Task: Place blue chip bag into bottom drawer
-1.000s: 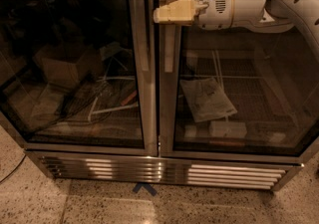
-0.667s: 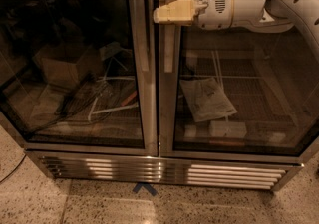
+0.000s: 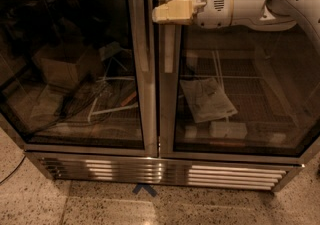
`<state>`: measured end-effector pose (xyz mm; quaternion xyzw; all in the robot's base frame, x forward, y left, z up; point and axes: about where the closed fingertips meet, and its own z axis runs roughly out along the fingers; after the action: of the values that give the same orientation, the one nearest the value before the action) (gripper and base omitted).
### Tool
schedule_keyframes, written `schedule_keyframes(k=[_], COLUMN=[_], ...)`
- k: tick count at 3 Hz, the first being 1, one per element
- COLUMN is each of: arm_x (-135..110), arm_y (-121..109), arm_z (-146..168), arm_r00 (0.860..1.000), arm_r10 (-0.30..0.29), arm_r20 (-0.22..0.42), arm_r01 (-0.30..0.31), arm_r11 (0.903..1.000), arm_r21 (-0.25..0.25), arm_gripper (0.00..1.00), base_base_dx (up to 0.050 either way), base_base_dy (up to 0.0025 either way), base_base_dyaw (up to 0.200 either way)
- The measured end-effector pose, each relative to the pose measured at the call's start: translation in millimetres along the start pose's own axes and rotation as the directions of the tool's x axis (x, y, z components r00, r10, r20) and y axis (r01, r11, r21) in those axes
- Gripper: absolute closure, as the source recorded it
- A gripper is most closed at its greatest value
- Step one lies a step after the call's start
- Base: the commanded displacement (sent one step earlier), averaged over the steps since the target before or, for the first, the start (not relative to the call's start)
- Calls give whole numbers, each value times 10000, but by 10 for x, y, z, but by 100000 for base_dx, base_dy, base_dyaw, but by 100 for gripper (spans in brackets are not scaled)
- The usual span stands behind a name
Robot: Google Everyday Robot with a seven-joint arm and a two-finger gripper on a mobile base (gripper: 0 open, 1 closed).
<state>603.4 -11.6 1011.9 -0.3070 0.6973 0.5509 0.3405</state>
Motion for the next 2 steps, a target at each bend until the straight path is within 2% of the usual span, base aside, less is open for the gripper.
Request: schedule_keyframes(k=[2], arm_x=[-7], arm_y=[6], arm_z=[7], arm_r00=[10000], arm_r10=[44], arm_r20=[2], arm_r01=[-44], arm_r11=[10000], arm_r21=[-37], arm_gripper=[100], base_base_dx=[0], base_base_dy=[0], base_base_dyaw=[0])
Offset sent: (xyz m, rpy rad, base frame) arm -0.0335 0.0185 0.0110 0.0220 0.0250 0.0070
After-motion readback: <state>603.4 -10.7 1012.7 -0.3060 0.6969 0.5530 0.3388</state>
